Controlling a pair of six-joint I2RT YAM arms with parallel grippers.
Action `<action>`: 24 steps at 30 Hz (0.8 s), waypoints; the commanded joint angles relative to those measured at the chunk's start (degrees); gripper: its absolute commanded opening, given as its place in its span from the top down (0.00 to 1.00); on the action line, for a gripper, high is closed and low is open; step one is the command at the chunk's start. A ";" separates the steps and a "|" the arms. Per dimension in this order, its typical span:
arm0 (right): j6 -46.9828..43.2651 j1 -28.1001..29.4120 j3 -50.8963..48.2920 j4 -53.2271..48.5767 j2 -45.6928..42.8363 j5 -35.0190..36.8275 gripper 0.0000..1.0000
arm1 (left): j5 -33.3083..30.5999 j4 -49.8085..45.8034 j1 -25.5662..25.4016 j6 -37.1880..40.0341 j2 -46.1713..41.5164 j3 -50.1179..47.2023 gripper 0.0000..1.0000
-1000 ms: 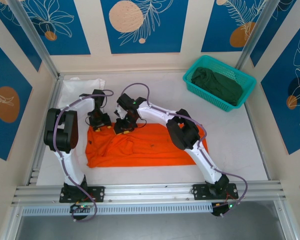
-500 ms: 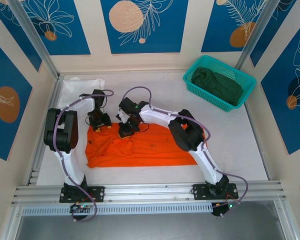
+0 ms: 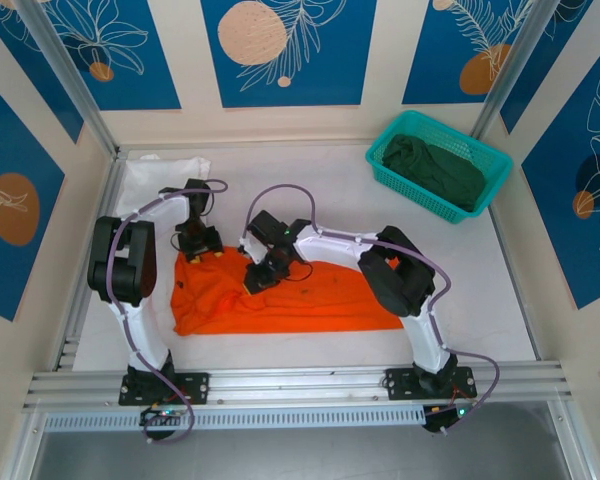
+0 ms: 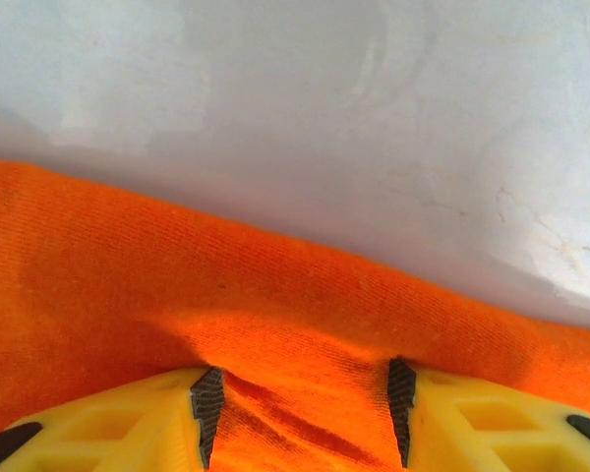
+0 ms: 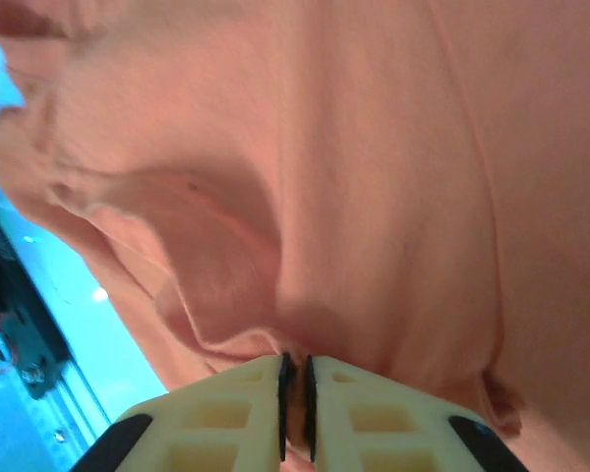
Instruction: Fold and stack the t-shirts
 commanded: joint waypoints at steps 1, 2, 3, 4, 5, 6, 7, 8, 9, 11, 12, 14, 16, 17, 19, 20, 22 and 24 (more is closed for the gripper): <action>-1.38 0.44 -3.77 -0.43 -2.92 1.60 0.76 | -1.60 1.12 0.65 1.14 2.72 0.34 0.49; -1.37 0.43 -4.83 -0.20 -3.54 2.29 0.75 | -1.45 0.97 0.59 1.17 2.74 0.62 0.49; -1.39 0.44 -6.22 0.31 -4.53 3.00 0.71 | -1.41 0.86 0.62 1.31 2.90 0.88 0.49; -1.21 0.34 -7.48 0.75 -5.47 3.60 0.68 | -1.32 0.71 0.64 1.39 2.90 1.13 0.49; -0.81 0.23 -9.03 1.43 -6.81 3.99 0.65 | -1.23 0.55 0.60 1.58 2.86 1.40 0.48; -0.39 0.06 -10.95 2.59 -8.52 4.17 0.63 | -1.15 0.45 0.66 1.74 2.73 1.64 0.48; 0.10 -0.04 -12.40 3.44 -10.11 4.25 0.61 | -1.06 0.45 0.64 1.94 2.55 1.78 0.47; 0.79 -0.24 -13.95 4.35 -11.81 4.22 0.61 | -1.00 0.33 0.60 2.19 2.32 2.06 0.46; 1.74 -0.59 -14.77 4.90 -13.30 3.57 0.60 | -0.75 0.17 0.60 2.37 2.08 2.42 0.46; 3.71 -0.97 -15.07 5.51 -15.40 2.01 0.60 | -0.03 -0.01 0.56 2.69 1.32 2.91 0.45; 4.79 -1.06 -14.20 5.49 -15.75 1.34 0.62 | 0.15 0.06 0.54 2.87 0.74 3.02 0.44; 7.47 -1.15 -11.52 5.42 -14.70 -0.93 0.63 | 0.57 -0.05 0.54 3.03 0.13 3.34 0.43; 10.37 -1.23 -7.42 4.85 -10.99 -4.18 0.67 | 0.77 -0.29 0.49 3.04 0.09 3.55 0.43; 11.50 -1.23 -4.42 3.97 -8.32 -6.15 0.72 | 0.86 -0.08 0.55 2.87 -0.07 3.36 0.43; 13.93 -1.15 0.23 3.47 -3.39 -8.27 0.78 | 1.29 0.31 0.56 2.36 -0.14 2.86 0.43; 15.26 -1.13 2.42 3.56 -1.27 -8.80 0.80 | 1.55 0.25 0.50 2.04 -0.24 2.76 0.43; 17.54 -1.15 6.97 2.39 2.50 -9.00 0.82 | 2.00 0.16 0.51 1.57 -0.34 2.76 0.42; 18.91 -1.04 11.52 0.68 6.58 -10.31 0.86 | 2.11 -0.14 0.49 1.25 -0.66 3.08 0.42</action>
